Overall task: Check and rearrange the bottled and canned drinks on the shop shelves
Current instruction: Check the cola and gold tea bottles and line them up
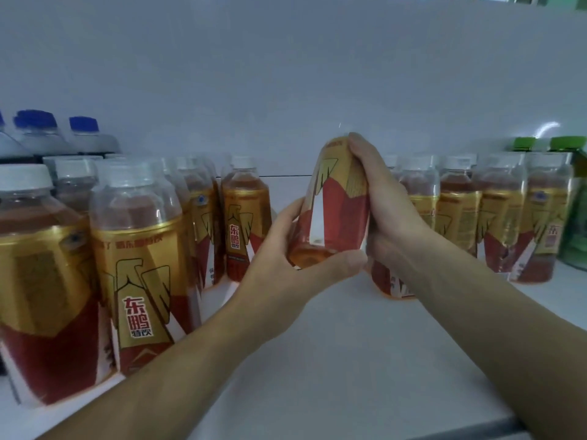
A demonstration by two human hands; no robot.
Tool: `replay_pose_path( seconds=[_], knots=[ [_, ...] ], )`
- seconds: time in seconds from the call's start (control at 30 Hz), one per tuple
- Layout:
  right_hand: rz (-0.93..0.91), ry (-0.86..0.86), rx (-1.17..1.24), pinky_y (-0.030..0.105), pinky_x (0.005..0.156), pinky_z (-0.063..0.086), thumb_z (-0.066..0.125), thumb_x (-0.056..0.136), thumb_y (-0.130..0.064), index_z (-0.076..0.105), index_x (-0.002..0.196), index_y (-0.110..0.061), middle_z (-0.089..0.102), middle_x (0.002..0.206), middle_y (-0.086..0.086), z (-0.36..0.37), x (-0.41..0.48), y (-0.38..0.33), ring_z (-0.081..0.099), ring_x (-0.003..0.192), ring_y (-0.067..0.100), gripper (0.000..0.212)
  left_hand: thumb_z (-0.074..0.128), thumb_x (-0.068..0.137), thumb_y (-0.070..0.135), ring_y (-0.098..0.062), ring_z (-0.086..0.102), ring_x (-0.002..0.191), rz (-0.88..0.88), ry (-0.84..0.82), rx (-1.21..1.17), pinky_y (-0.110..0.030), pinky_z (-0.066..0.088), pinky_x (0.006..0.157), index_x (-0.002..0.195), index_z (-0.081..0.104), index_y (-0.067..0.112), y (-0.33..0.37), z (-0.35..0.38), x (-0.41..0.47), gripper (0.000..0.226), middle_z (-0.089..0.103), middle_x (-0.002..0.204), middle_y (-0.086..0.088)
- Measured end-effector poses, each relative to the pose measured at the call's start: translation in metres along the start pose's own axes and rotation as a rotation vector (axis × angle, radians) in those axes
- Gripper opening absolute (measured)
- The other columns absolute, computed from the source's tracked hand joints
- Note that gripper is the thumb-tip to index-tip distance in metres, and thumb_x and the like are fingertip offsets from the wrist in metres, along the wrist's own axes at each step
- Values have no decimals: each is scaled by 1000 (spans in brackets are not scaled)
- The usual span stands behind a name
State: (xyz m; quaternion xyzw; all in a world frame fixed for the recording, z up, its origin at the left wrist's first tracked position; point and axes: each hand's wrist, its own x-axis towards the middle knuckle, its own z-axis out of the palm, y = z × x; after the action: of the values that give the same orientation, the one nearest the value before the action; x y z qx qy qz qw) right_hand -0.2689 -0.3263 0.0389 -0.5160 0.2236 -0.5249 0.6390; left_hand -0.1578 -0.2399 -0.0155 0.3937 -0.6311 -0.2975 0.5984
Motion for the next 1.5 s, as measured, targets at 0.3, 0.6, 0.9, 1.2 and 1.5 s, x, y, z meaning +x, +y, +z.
replay_pose_path(
  seconds=[0.3,0.6,0.9,1.2,1.5],
  knots=[
    [-14,-59,-57,38,75,62,65,91,-54,70,109,-15,73,82,5,-3,2,-2,74,76,19,43,60,86,30,-17,72,99,-33,-80,-141,-29,57,89,135,49,30,-8,-5,-1,50,74,107,3],
    [-44,-180,116,32,64,57,55,98,-48,65,108,-5,67,83,9,-8,3,-3,67,69,19,46,43,94,19,-27,61,123,-13,-229,-259,-38,50,103,145,40,20,-7,-6,-1,52,61,136,-11],
    [-87,-183,122,34,68,58,52,99,-48,65,108,-3,66,90,12,-10,4,1,66,74,22,48,48,87,16,-6,70,100,50,-129,-135,-27,57,90,122,50,37,-13,6,6,41,73,104,20],
    [-119,-203,125,37,72,57,51,99,-49,65,113,-3,64,95,14,-14,9,4,65,77,23,50,53,87,15,-12,70,105,64,-95,-140,-30,57,92,128,50,34,-15,9,6,45,73,110,14],
    [-80,-225,169,33,67,56,56,97,-48,68,101,-6,67,86,10,-13,10,7,66,71,18,44,47,87,9,-24,67,112,-7,-160,-169,-37,53,99,139,46,28,-15,-1,2,55,65,129,-5]
  ],
)
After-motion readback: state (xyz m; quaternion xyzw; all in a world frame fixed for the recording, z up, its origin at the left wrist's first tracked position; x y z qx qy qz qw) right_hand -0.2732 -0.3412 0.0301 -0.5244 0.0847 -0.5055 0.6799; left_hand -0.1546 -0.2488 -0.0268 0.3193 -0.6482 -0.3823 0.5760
